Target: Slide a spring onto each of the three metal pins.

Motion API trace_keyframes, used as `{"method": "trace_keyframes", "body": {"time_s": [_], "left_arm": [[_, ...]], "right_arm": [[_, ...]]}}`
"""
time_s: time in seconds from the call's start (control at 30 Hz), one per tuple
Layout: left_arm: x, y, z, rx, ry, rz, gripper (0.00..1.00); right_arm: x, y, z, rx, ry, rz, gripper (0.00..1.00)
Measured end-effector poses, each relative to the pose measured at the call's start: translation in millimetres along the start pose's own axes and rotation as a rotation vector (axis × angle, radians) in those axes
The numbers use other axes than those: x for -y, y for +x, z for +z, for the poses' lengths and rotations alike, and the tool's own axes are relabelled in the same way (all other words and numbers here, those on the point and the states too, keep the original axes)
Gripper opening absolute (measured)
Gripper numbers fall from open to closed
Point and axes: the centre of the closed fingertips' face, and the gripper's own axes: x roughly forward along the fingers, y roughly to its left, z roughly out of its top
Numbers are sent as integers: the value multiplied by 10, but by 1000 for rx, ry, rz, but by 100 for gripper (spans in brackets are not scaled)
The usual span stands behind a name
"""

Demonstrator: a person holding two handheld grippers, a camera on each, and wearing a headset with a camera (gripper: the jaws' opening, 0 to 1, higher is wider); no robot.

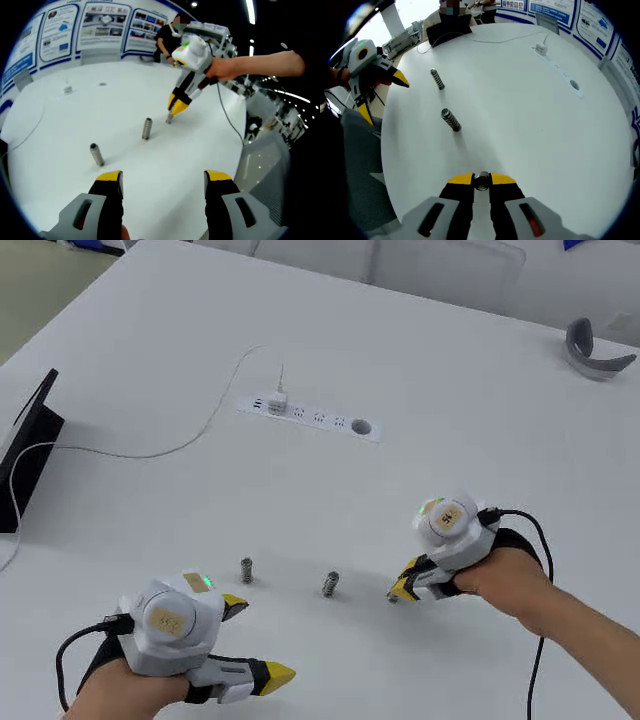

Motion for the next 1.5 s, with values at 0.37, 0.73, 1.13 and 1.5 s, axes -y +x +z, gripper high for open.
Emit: {"method": "trace_keyframes", "body": {"time_s": [0.37,0.73,1.13,1.5], "left_arm": [[-5,-16,-20,-3,-7,9,67],[2,-33,-25,1,-21,17,66],[-23,-68,-47,0,-21,19,66],[-38,-130,-125,-10,-21,24,66]], "right_arm": [[-5,80,-38,0,7,2,13],[-49,119,-37,8,26,6,16],[-46,-9,-169,91,84,-53,30],[-128,-75,-331,171,205,-70,41]]}}
